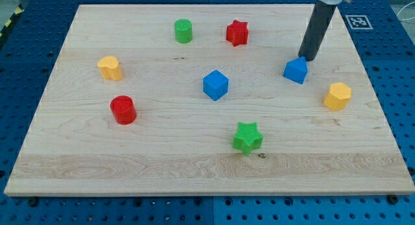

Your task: Slide blue triangle slightly left

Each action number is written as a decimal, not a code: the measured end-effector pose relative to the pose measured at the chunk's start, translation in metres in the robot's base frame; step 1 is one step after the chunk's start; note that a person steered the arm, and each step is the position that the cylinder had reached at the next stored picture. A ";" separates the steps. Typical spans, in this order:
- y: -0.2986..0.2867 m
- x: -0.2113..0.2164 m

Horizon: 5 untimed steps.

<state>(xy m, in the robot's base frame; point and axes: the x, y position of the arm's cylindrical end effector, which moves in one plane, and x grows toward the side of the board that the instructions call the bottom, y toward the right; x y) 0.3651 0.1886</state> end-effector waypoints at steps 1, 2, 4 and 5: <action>0.029 0.009; 0.048 0.024; 0.021 0.024; -0.014 0.025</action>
<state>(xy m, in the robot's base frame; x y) 0.3902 0.1744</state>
